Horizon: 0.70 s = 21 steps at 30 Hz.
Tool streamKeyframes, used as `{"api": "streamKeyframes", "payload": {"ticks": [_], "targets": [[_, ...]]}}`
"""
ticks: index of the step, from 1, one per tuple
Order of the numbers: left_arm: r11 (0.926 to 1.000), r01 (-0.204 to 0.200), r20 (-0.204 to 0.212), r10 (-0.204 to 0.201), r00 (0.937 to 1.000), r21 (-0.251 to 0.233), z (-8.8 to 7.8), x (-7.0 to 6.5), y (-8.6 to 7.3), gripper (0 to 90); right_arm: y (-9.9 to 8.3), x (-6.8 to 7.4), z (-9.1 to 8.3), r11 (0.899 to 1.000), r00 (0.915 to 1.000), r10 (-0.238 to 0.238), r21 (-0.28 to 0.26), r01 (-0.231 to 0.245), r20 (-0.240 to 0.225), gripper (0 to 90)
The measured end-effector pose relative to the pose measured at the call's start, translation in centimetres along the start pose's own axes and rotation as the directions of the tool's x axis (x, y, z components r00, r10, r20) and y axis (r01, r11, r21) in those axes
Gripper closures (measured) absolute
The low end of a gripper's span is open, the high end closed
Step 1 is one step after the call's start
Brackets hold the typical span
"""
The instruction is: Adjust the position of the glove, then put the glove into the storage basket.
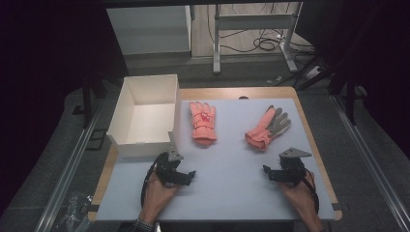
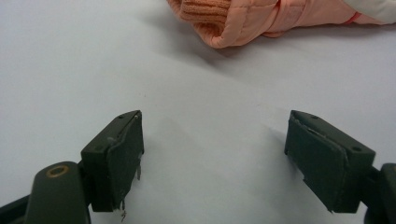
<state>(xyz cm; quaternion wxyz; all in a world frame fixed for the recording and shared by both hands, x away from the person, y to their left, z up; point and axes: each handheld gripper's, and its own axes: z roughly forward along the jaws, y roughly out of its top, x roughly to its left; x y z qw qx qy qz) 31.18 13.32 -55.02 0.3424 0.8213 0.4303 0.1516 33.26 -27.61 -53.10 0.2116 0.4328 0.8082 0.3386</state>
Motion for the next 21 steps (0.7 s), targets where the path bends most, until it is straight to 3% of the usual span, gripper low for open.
{"api": "streamKeyframes", "payload": {"ticks": [21], "targets": [[1.0,0.002,-0.002,-0.002,1.0,-0.003,0.01,-0.01,-0.04,2.6,0.11,0.04,0.12,1.0,0.9996,-0.017,0.015,0.018,-0.02,13.8]]}}
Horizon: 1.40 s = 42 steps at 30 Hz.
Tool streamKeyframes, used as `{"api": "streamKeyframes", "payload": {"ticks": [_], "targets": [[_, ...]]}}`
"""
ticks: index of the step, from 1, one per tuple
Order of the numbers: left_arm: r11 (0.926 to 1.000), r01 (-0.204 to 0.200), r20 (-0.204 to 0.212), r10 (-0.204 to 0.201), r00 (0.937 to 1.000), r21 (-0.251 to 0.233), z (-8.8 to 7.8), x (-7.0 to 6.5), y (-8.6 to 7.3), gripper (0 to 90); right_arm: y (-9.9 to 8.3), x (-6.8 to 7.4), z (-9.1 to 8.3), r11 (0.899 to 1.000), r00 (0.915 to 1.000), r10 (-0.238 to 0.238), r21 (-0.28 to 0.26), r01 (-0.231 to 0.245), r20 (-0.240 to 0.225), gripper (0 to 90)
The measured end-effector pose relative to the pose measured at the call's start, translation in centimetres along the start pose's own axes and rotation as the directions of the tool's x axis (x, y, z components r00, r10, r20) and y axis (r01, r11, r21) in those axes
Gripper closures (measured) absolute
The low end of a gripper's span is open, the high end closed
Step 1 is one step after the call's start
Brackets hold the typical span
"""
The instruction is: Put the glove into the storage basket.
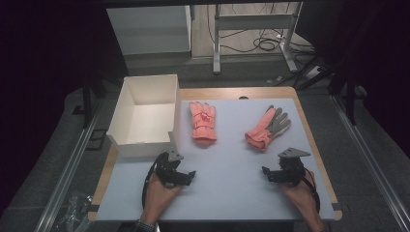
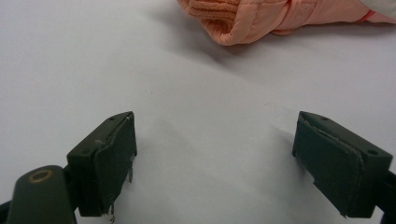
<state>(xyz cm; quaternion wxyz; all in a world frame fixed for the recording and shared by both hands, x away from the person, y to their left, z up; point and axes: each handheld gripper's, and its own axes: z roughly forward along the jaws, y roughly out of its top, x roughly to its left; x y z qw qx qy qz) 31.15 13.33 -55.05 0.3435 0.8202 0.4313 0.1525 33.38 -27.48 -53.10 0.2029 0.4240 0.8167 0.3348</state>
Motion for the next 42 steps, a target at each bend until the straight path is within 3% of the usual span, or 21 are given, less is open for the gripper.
{"api": "streamKeyframes", "payload": {"ticks": [9,17,31,42], "targets": [[1.0,-0.001,0.0,0.001,1.0,0.001,0.0,0.0,0.0,2.5,0.2,-0.2,-0.1,1.0,1.0,-0.003,0.009,0.003,-0.008,16.0],[1.0,-0.006,0.0,0.006,1.0,0.005,0.0,0.0,0.0,2.6,0.8,-0.8,-0.4,1.0,0.9996,0.024,0.015,-0.024,-0.016,16.6],[1.0,-0.005,0.0,0.005,1.0,0.005,0.0,0.0,0.0,2.6,3.0,-2.1,-1.1,0.999,0.9992,0.038,-0.017,-0.038,-0.012,21.5],[1.0,-0.005,0.0,0.005,1.0,0.006,0.0,0.0,0.0,2.6,5.6,-3.8,-1.1,0.996,0.9968,0.077,-0.031,-0.078,-0.022,31.7]]}}
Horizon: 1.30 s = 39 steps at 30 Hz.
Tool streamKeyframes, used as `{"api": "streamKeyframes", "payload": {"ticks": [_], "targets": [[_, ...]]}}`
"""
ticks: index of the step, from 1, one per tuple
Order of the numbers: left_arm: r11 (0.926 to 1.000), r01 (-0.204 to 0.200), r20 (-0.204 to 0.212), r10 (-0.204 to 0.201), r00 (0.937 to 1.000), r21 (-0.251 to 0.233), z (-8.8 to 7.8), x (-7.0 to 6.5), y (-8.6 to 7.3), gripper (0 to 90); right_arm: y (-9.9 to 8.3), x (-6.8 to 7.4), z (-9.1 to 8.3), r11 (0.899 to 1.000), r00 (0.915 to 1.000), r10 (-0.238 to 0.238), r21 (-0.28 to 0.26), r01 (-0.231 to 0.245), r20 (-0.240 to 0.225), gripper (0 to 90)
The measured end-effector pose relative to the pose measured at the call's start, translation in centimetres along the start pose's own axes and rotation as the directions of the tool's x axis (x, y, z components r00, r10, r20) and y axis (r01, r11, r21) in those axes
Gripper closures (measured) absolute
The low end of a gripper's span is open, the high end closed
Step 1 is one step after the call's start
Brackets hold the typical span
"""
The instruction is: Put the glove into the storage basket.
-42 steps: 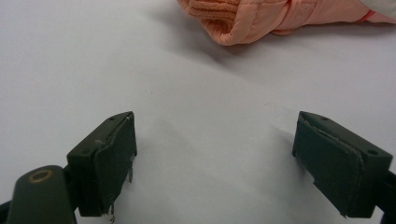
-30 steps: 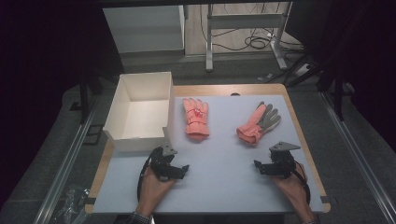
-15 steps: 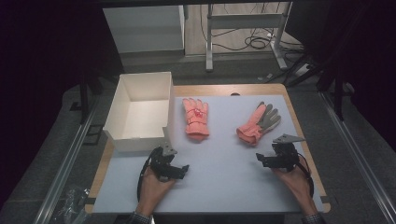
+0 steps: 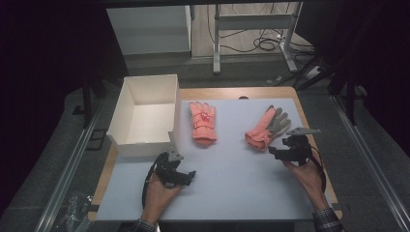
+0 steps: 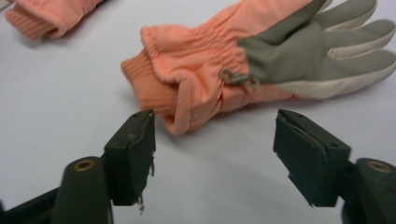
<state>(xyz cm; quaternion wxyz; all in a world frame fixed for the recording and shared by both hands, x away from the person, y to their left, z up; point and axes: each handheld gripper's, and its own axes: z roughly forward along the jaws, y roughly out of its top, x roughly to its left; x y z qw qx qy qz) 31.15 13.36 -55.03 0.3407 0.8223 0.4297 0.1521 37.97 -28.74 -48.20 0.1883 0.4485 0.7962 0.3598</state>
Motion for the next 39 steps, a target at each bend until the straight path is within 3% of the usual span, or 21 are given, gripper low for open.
{"api": "streamKeyframes", "payload": {"ticks": [13,20,24,29,34,36,37,39], "targets": [[1.0,0.0,0.0,0.0,1.0,-0.001,0.0,0.0,0.0,2.6,3.7,-3.0,1.4,1.0,0.9993,0.024,-0.016,-0.024,0.028,51.5],[1.0,0.0,0.001,0.0,1.0,-0.001,0.0,0.0,0.0,2.6,5.0,-4.4,3.1,0.999,0.9968,0.037,0.003,-0.037,0.071,52.3],[1.0,0.001,0.001,-0.001,1.0,-0.001,0.0,0.0,0.0,2.5,5.3,-5.6,4.3,0.998,0.9941,0.066,0.02,-0.068,0.086,52.6],[1.0,0.0,0.001,0.0,1.0,-0.001,0.0,0.0,0.0,2.6,5.6,-6.4,5.9,0.996,0.9906,0.084,0.026,-0.087,0.108,42.4],[1.0,0.0,0.001,0.0,1.0,-0.001,0.0,0.0,0.0,2.6,5.4,-6.5,7.5,0.992,0.9873,0.087,0.079,-0.098,0.133,40.4],[1.0,0.0,0.001,0.0,1.0,-0.001,0.0,0.0,0.0,2.6,5.4,-6.6,8.0,0.988,0.9856,0.111,0.093,-0.123,0.127,43.2],[1.0,0.001,0.001,-0.001,1.0,-0.001,0.0,0.0,0.0,2.6,5.4,-6.5,8.2,0.987,0.9863,0.11,0.101,-0.122,0.123,54.1],[1.0,0.001,0.001,-0.001,1.0,-0.001,0.0,0.0,0.0,2.6,5.4,-6.3,8.3,0.987,0.9861,0.113,0.099,-0.125,0.122,58.5]]}}
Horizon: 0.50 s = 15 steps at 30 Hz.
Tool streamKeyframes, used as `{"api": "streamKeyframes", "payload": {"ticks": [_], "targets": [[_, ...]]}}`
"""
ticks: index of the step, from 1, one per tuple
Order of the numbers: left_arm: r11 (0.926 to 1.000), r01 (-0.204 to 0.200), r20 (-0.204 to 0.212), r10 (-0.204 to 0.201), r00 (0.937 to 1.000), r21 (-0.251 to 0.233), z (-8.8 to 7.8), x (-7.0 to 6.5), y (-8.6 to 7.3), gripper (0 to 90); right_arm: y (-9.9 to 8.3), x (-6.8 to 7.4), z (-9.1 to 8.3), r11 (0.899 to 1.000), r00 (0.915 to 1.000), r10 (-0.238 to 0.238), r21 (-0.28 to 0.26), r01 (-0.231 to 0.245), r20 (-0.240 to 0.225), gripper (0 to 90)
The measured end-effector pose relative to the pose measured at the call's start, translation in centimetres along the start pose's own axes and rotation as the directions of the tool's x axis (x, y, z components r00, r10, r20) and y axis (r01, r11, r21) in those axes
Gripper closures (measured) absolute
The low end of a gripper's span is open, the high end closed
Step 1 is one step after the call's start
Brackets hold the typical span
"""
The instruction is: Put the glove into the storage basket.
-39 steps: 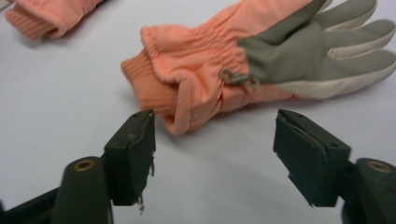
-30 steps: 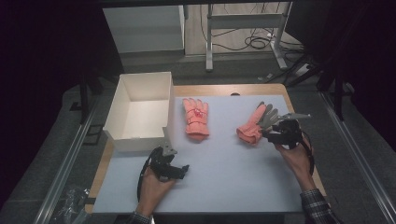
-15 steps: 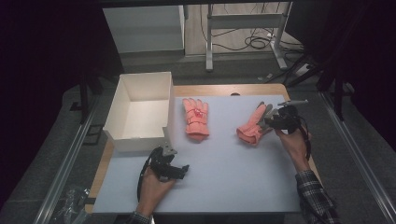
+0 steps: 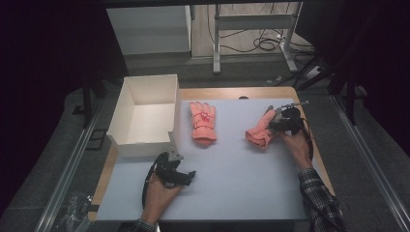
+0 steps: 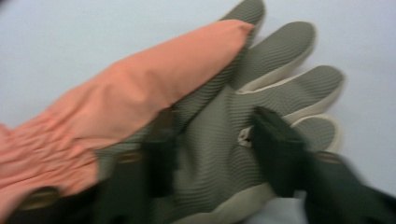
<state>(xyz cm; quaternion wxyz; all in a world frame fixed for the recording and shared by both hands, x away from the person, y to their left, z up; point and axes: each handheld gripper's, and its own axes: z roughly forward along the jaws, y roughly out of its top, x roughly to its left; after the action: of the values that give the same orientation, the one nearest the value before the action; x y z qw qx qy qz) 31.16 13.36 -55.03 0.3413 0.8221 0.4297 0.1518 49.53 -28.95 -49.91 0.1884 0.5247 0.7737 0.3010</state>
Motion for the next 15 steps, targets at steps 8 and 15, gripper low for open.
{"api": "streamKeyframes", "payload": {"ticks": [8,15], "targets": [[1.0,0.0,0.0,0.0,1.0,0.0,0.0,0.0,0.0,2.5,0.1,0.8,-0.6,1.0,0.9995,-0.029,-0.006,0.029,0.013,83.0],[1.0,0.0,0.0,0.0,1.0,-0.001,0.0,0.0,0.0,2.5,0.3,0.6,-1.7,1.0,0.9995,-0.024,-0.014,0.024,-0.021,82.8]]}}
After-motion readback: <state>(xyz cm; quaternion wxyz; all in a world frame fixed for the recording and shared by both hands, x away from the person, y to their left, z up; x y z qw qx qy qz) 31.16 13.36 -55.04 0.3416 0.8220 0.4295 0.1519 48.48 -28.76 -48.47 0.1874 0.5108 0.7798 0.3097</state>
